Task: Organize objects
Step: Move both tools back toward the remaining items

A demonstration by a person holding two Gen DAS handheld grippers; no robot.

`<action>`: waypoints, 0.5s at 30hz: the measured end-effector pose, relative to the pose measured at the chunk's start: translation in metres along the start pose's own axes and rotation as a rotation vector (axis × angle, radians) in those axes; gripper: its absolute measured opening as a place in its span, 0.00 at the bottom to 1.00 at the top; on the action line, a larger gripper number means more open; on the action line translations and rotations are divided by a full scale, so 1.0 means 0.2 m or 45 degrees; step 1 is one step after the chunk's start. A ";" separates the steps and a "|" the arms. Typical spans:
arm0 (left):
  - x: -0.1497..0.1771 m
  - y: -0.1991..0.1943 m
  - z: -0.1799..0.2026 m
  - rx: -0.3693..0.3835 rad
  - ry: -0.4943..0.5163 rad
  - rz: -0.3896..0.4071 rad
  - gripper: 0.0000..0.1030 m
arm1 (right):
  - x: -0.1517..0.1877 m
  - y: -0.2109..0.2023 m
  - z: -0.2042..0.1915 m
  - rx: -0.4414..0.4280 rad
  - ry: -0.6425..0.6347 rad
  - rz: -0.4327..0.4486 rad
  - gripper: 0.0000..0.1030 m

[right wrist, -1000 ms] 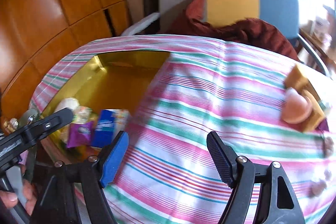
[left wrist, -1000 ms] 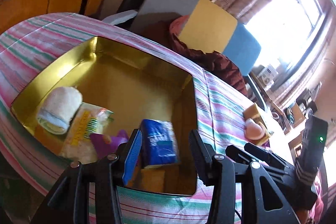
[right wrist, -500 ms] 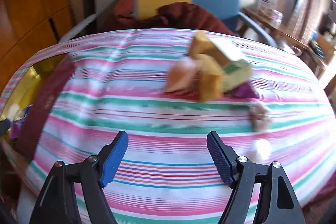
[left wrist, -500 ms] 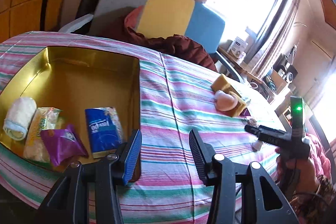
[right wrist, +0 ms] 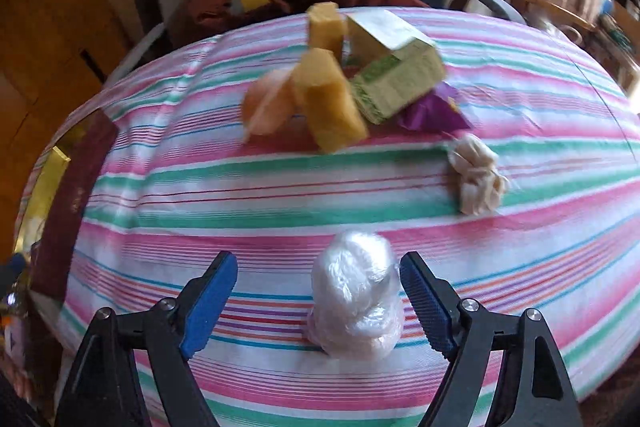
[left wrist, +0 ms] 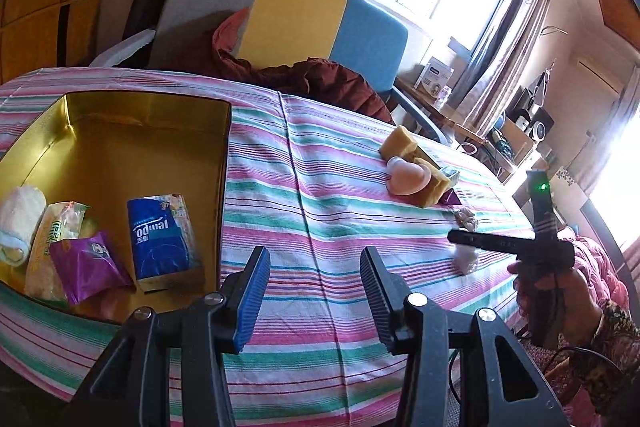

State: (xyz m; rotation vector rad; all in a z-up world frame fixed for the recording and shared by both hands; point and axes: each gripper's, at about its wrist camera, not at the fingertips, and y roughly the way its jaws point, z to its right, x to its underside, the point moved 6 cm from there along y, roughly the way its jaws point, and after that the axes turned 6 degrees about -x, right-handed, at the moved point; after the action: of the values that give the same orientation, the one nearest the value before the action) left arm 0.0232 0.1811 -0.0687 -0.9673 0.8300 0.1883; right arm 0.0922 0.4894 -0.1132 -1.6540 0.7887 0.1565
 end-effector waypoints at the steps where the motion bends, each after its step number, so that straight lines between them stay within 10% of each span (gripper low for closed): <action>1: 0.00 0.00 0.01 0.000 0.005 -0.002 0.46 | -0.02 -0.03 -0.02 -0.013 -0.031 0.025 0.81; 7: 0.04 0.03 0.08 0.025 0.030 -0.029 0.46 | -0.25 -0.22 0.31 0.156 0.073 0.223 0.82; 15: 0.10 0.10 0.24 0.066 0.126 -0.097 0.46 | -0.25 -0.06 0.65 0.186 0.158 0.115 0.73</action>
State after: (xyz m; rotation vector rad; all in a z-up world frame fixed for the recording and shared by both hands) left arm 0.0526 0.2263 -0.0820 -0.9641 0.8828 0.0532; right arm 0.1022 0.6292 -0.1119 -1.5014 0.9476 0.0584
